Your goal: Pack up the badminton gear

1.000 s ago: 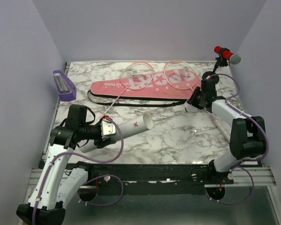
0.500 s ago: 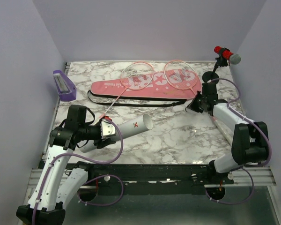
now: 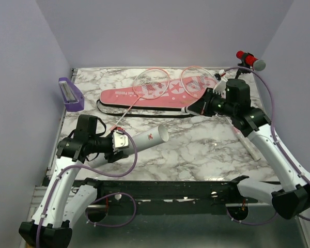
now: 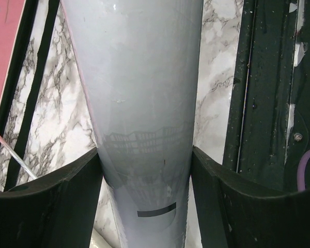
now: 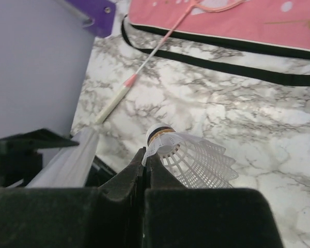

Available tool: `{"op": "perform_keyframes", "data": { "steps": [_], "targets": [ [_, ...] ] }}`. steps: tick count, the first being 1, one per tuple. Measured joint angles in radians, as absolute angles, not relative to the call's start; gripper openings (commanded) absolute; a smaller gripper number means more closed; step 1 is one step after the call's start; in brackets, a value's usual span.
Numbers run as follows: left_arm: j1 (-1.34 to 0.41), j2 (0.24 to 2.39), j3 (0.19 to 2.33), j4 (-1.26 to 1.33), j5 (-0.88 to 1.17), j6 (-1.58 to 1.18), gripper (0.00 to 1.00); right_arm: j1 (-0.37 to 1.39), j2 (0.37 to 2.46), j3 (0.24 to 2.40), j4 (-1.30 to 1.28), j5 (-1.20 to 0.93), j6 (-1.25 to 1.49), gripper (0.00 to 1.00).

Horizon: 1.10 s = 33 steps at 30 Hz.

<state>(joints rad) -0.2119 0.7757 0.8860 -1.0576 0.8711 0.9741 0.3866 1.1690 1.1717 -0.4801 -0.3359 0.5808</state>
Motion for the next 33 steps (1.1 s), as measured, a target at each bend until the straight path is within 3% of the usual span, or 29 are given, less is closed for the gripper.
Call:
{"op": "perform_keyframes", "data": {
  "steps": [12, 21, 33],
  "targets": [
    [-0.212, 0.805, 0.849, -1.018, 0.838, 0.975, 0.70, 0.474, 1.084, 1.298, -0.589, -0.579, 0.549, 0.09],
    [-0.216, 0.813, 0.849, -1.008, 0.825, 0.971, 0.70, 0.643, 1.117, 1.306, -0.601, -0.572, 0.561, 0.08],
    [-0.218, 0.813, 0.849, -1.007, 0.823, 0.966, 0.70, 0.712, 1.132, 1.333, -0.606, -0.540, 0.575, 0.07]
  ]
}}
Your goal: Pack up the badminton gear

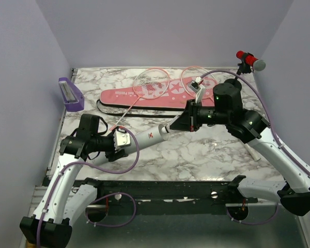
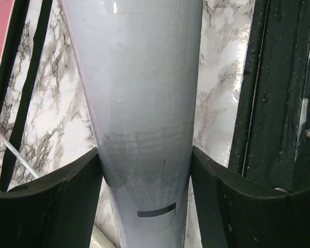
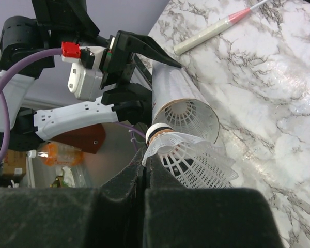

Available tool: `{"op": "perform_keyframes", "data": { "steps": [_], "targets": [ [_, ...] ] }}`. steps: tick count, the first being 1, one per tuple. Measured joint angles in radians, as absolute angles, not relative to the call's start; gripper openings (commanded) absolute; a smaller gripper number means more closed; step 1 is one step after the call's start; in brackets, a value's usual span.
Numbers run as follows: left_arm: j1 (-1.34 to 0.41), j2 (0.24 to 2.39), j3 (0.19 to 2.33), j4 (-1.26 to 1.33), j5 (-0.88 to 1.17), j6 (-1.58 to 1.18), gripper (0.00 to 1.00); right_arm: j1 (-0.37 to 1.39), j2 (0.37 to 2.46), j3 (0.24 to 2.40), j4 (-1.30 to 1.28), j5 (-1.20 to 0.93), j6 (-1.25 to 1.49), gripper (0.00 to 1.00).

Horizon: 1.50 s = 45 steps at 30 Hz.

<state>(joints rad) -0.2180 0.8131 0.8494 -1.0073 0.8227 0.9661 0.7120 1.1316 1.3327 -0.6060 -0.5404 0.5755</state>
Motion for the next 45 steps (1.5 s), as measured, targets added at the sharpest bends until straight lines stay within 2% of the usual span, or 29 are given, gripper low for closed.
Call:
{"op": "perform_keyframes", "data": {
  "steps": [18, 20, 25, 27, 37, 45],
  "targets": [
    [-0.221, 0.803, 0.853, -1.019, 0.823, 0.955, 0.70, 0.814, 1.214, 1.320, -0.578, -0.445, 0.579, 0.08],
    [-0.224, 0.802, 0.855, -1.021, 0.824, 0.955, 0.70, 0.834, 1.227, 1.306, -0.562, -0.436, 0.583, 0.14],
    [-0.225, 0.793, 0.857, -1.027, 0.824, 0.953, 0.70, 0.858, 1.242, 1.274, -0.533, -0.416, 0.601, 0.51],
    [-0.225, 0.788, 0.858, -1.034, 0.826, 0.953, 0.70, 0.859, 1.240, 1.266, -0.523, -0.403, 0.609, 0.57],
    [-0.229, 0.772, 0.859, -1.040, 0.830, 0.953, 0.70, 0.859, 1.137, 1.279, -0.527, -0.340, 0.627, 0.61],
    [-0.229, 0.770, 0.859, -1.042, 0.831, 0.953, 0.70, 0.859, 1.053, 1.328, -0.628, -0.191, 0.582, 0.62]
  ]
}}
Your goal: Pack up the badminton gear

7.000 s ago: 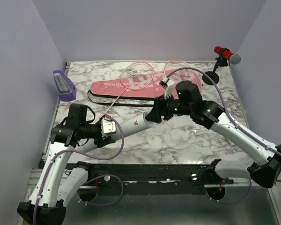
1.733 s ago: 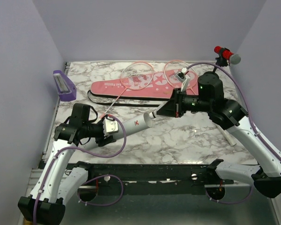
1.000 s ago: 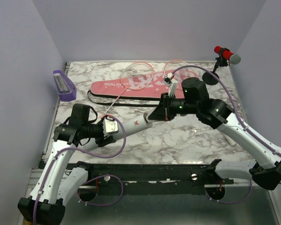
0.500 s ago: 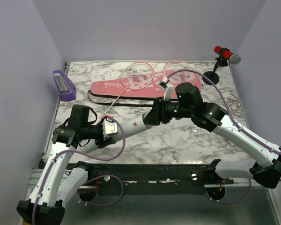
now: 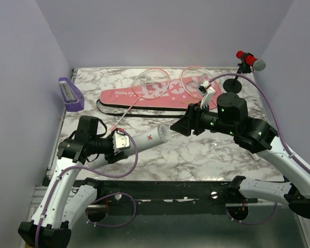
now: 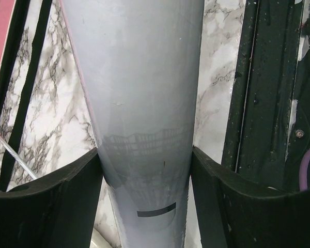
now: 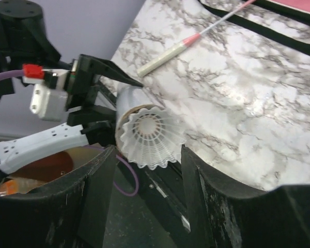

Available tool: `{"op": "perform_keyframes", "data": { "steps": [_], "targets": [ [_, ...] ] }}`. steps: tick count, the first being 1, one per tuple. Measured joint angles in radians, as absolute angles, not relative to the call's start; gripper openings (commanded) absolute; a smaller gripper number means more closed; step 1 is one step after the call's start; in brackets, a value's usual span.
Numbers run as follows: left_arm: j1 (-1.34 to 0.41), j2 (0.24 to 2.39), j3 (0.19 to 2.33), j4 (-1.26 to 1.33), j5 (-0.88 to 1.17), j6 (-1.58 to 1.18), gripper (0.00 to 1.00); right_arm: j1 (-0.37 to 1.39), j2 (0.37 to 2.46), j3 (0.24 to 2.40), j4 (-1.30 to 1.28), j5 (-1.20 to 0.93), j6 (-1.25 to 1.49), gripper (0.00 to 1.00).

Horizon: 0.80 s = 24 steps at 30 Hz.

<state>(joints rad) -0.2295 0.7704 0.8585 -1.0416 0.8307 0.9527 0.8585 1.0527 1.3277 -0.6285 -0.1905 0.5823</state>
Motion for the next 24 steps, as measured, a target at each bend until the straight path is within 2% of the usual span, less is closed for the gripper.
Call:
{"op": "perform_keyframes", "data": {
  "steps": [11, 24],
  "targets": [
    [-0.231, 0.770, 0.871, -1.043, 0.841, 0.949, 0.70, 0.858, 1.137, 1.263, -0.680, -0.097, 0.551, 0.63],
    [-0.231, 0.773, 0.882, -1.047, 0.842, 0.930, 0.70, 0.859, 1.209, 1.168, -0.496, -0.209, 0.612, 0.63]
  ]
}}
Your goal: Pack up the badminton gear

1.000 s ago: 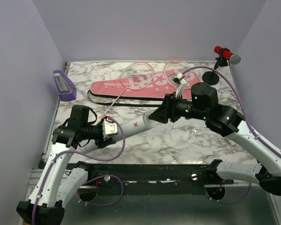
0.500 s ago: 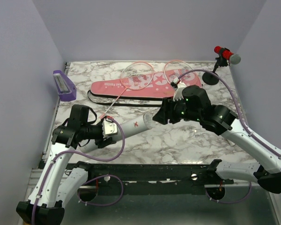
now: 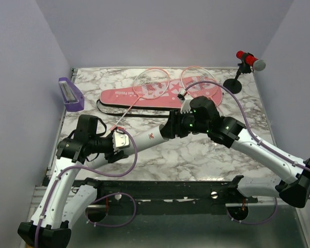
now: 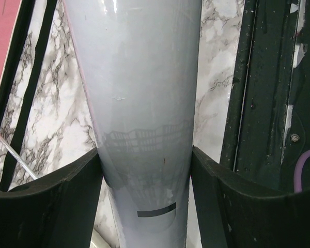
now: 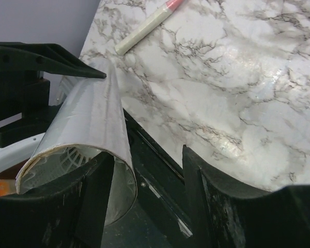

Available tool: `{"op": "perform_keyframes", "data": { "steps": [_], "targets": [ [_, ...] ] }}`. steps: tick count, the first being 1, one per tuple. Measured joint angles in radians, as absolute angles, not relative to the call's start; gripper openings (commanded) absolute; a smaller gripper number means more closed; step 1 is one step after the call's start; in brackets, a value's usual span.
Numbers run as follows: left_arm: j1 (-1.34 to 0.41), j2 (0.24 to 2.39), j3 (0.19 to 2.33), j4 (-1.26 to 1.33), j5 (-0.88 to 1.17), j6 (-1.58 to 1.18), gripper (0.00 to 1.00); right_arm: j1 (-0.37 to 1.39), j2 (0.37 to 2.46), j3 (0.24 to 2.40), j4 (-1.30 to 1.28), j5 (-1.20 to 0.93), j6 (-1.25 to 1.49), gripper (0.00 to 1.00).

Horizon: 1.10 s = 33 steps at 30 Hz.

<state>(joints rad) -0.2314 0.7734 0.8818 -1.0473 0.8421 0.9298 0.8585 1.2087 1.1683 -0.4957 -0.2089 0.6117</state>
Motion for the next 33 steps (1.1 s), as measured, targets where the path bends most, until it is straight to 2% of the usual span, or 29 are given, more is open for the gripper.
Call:
{"op": "perform_keyframes", "data": {
  "steps": [13, 17, 20, 21, 27, 33],
  "targets": [
    [-0.231, 0.773, 0.885, -1.049, 0.842, 0.930, 0.70, 0.859, 1.233, 1.081, -0.353, -0.283, 0.680, 0.65],
    [-0.231, 0.773, 0.885, -1.048, 0.844, 0.930, 0.70, 0.859, 1.251, 1.073, -0.310, -0.313, 0.696, 0.70],
    [-0.231, 0.773, 0.885, -1.048, 0.847, 0.930, 0.70, 0.859, 1.252, 1.073, -0.302, -0.313, 0.709, 0.79],
    [-0.232, 0.773, 0.885, -1.048, 0.848, 0.930, 0.70, 0.859, 1.249, 1.076, -0.308, -0.305, 0.708, 0.82],
    [-0.233, 0.762, 0.883, -1.047, 0.849, 0.931, 0.70, 0.841, 1.195, 1.228, -0.501, -0.182, 0.662, 0.86],
    [-0.236, 0.761, 0.883, -1.044, 0.850, 0.931, 0.70, 0.771, 1.077, 1.361, -0.657, -0.002, 0.626, 0.84]
  ]
}}
